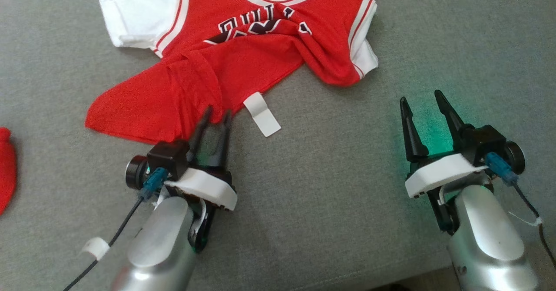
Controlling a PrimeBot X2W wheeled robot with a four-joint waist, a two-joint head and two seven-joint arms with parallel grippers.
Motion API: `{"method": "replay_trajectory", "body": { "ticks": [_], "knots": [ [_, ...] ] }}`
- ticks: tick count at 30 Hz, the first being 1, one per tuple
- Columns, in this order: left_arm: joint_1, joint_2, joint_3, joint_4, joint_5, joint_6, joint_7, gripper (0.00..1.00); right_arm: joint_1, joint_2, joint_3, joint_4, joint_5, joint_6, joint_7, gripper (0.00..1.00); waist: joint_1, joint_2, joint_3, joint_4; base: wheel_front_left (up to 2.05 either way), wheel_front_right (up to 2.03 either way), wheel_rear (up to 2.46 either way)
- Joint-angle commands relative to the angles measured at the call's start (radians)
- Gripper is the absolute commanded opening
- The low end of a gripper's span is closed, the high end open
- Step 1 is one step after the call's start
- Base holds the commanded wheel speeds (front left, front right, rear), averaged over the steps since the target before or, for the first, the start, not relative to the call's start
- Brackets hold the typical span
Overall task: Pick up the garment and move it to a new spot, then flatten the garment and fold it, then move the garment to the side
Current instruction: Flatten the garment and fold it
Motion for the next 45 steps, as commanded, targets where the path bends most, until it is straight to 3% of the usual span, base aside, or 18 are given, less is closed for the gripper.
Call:
{"method": "replay_trajectory", "body": {
  "ticks": [1,8,15,23,24,25,26,32,45],
  "knots": [
    [-0.01,0.007,0.015,0.001,-0.012,-0.005,-0.004,0.0,-0.012,0.011,0.012,-0.029,0.006,-0.001,-0.006,1.0,0.0,0.0,-0.006,0.007,0.0,0.0,0.0],
    [0.054,0.007,0.041,-0.06,-0.049,0.009,-0.004,0.0,0.019,0.008,-0.005,-0.008,0.014,-0.001,-0.006,1.0,0.0,0.0,-0.092,0.077,0.0,0.0,0.0],
    [0.268,0.007,0.186,-0.205,-0.027,0.036,-0.004,0.0,0.099,0.002,-0.023,0.039,0.023,-0.001,-0.006,1.0,0.0,0.0,-0.231,0.198,0.0,0.0,0.0],
    [0.408,0.007,0.294,-0.192,-0.012,0.038,-0.004,0.0,0.156,0.008,-0.027,0.063,0.033,-0.001,-0.006,1.0,0.0,0.0,-0.301,0.241,0.0,0.0,0.0],
    [0.411,0.007,0.299,-0.187,-0.009,0.037,-0.004,0.2,0.157,0.009,-0.027,0.065,0.035,-0.001,-0.006,1.0,0.0,0.0,-0.301,0.243,0.0,0.0,0.0],
    [0.412,0.007,0.302,-0.186,-0.007,0.036,-0.004,0.85,0.156,0.01,-0.025,0.067,0.036,-0.001,-0.006,1.0,0.0,0.0,-0.298,0.245,0.0,0.0,0.0],
    [0.411,0.007,0.303,-0.185,-0.007,0.035,-0.004,1.0,0.153,0.011,-0.023,0.07,0.039,-0.001,-0.006,1.0,0.0,0.0,-0.295,0.247,0.0,0.0,0.0],
    [0.384,0.007,0.288,-0.203,-0.008,0.038,-0.004,1.0,0.081,0.015,0.017,0.102,0.058,-0.001,-0.006,1.0,0.0,0.0,-0.241,0.265,0.0,0.0,0.0],
    [0.332,0.007,0.204,-0.217,-0.007,0.033,-0.004,1.0,-0.083,0.019,0.044,0.311,0.082,-0.001,-0.006,1.0,0.0,0.0,-0.152,0.337,0.0,0.0,0.0]
  ]
}}
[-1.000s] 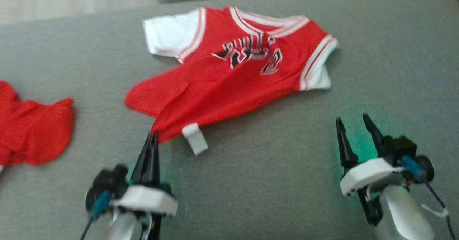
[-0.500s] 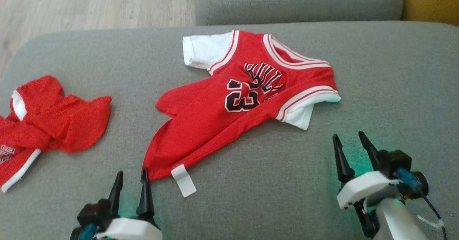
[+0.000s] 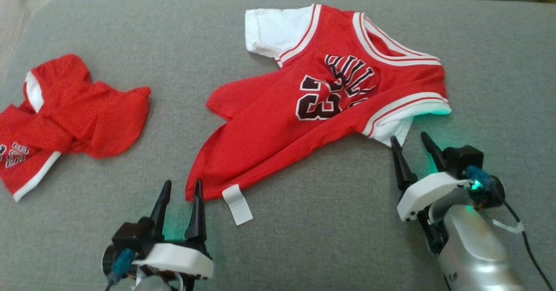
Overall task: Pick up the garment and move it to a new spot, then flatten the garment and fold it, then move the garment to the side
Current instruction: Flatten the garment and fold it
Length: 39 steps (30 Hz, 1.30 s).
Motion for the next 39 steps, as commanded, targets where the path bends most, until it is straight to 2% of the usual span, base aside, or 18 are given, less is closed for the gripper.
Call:
{"method": "replay_trajectory", "body": {
  "ticks": [1,4,5,6,7,11,16,22,25,28,29,30,31,39],
  "knots": [
    [-0.035,0.004,0.023,-0.033,0.007,-0.002,-0.005,1.0,-0.029,0.01,0.037,-0.007,0.017,-0.001,-0.007,1.0,-0.0002,0.0,0.014,0.012,0.0,0.0,0.0],
    [-0.04,0.004,0.022,-0.037,0.004,0.001,-0.005,1.0,-0.039,0.011,0.054,0.04,0.027,-0.001,-0.007,0.99,-0.0002,0.0,0.02,0.016,0.0,0.0,0.0],
    [-0.041,0.004,0.022,-0.039,0.003,0.002,-0.005,1.0,-0.042,0.011,0.062,0.053,0.027,-0.001,-0.007,0.84,-0.0002,0.0,0.022,0.017,0.0,0.0,0.0],
    [-0.043,0.004,0.021,-0.039,0.003,0.003,-0.005,1.0,-0.043,0.011,0.068,0.071,0.031,-0.001,-0.007,0.61,-0.0002,0.0,0.023,0.018,0.0,0.0,0.0],
    [-0.045,0.004,0.021,-0.039,0.003,0.003,-0.005,1.0,-0.046,0.011,0.073,0.085,0.039,-0.001,-0.007,0.0,-0.0002,0.0,0.024,0.018,0.0,0.0,0.0],
    [-0.049,0.004,0.033,-0.042,0.01,0.004,-0.005,1.0,-0.058,0.011,0.049,0.061,0.043,-0.001,-0.007,0.0,-0.0002,0.0,0.019,0.003,0.0,0.0,0.0],
    [-0.039,0.004,0.042,-0.044,0.005,-0.002,-0.005,1.0,-0.023,0.006,-0.044,-0.103,0.017,-0.001,-0.007,0.0,-0.0002,0.0,-0.012,-0.035,0.0,0.0,0.0],
    [-0.006,0.004,0.056,-0.041,0.007,0.0,-0.005,1.0,0.053,-0.005,-0.081,-0.312,-0.043,-0.001,-0.007,0.0,-0.0002,0.0,-0.054,-0.099,0.0,0.0,0.0],
    [0.006,0.004,0.062,-0.035,0.007,0.0,-0.005,1.0,0.11,-0.004,-0.117,-0.383,-0.069,-0.001,-0.007,0.0,-0.0002,0.0,-0.07,-0.124,0.0,0.0,0.0],
    [0.017,0.004,0.066,-0.029,0.007,-0.001,-0.005,1.0,0.183,0.001,-0.155,-0.402,-0.08,-0.001,-0.007,0.0,-0.0002,0.0,-0.084,-0.141,0.0,0.0,0.0],
    [0.02,0.004,0.069,-0.027,0.007,0.0,-0.005,1.0,0.207,0.003,-0.163,-0.4,-0.072,-0.001,-0.007,0.34,-0.0002,0.0,-0.088,-0.146,0.0,0.0,0.0],
    [0.023,0.004,0.072,-0.025,0.009,0.002,-0.005,1.0,0.225,0.005,-0.168,-0.4,-0.063,-0.001,-0.007,0.97,-0.0002,0.0,-0.09,-0.15,0.0,0.0,0.0],
    [0.024,0.004,0.075,-0.023,0.012,0.005,-0.005,1.0,0.239,0.007,-0.167,-0.403,-0.059,-0.001,-0.007,1.0,-0.0002,0.0,-0.091,-0.155,0.0,0.0,0.0],
    [0.034,0.004,0.129,-0.04,0.061,0.033,-0.005,1.0,0.232,0.01,-0.103,-0.508,0.027,-0.001,-0.007,1.0,-0.0002,0.0,-0.098,-0.171,0.0,0.0,0.0]
  ]
}}
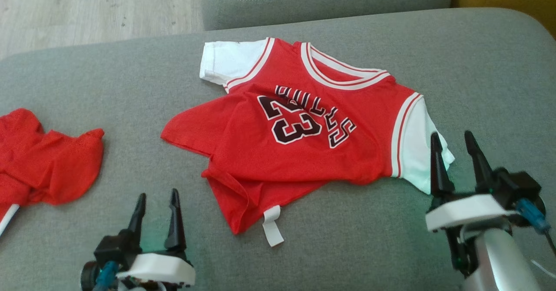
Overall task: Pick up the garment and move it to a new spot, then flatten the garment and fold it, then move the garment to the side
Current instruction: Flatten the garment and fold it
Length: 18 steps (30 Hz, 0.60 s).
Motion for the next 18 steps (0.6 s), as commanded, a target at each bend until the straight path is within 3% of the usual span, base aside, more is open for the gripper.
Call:
{"method": "replay_trajectory", "body": {
  "ticks": [1,18],
  "knots": [
    [-0.012,0.004,0.045,-0.036,0.012,0.006,-0.005,1.0,-0.046,-0.003,0.04,-0.04,0.006,-0.001,-0.006,1.0,0.0,0.0,-0.003,0.0,0.0,0.0,0.0],
    [0.038,0.004,0.049,-0.053,0.022,0.01,-0.005,1.0,-0.045,-0.003,0.12,0.073,0.019,-0.001,-0.006,1.0,0.0,0.0,-0.059,0.006,0.0,0.0,0.0]
  ]
}}
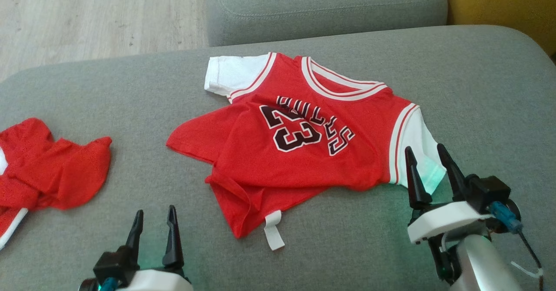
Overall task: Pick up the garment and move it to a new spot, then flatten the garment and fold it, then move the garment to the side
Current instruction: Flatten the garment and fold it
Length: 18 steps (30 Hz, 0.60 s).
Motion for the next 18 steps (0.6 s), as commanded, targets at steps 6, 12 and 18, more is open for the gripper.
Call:
{"method": "replay_trajectory", "body": {
  "ticks": [6,12,18],
  "knots": [
    [-0.028,0.004,-0.048,-0.024,-0.014,-0.034,-0.005,1.0,-0.027,-0.003,0.031,-0.024,0.003,-0.001,-0.006,1.0,0.0001,-0.0001,0.021,-0.001,0.0,0.0,0.0],
    [-0.053,0.004,-0.179,0.032,-0.065,-0.069,-0.005,1.0,-0.034,-0.003,0.021,-0.01,-0.014,-0.001,-0.006,1.0,0.0001,-0.0001,0.06,-0.01,0.0,0.0,0.0],
    [-0.075,0.004,-0.256,0.074,-0.093,-0.082,-0.005,1.0,-0.051,-0.003,0.017,-0.007,-0.025,-0.001,-0.006,1.0,0.0001,-0.0001,0.09,-0.035,0.0,0.0,0.0]
  ]
}}
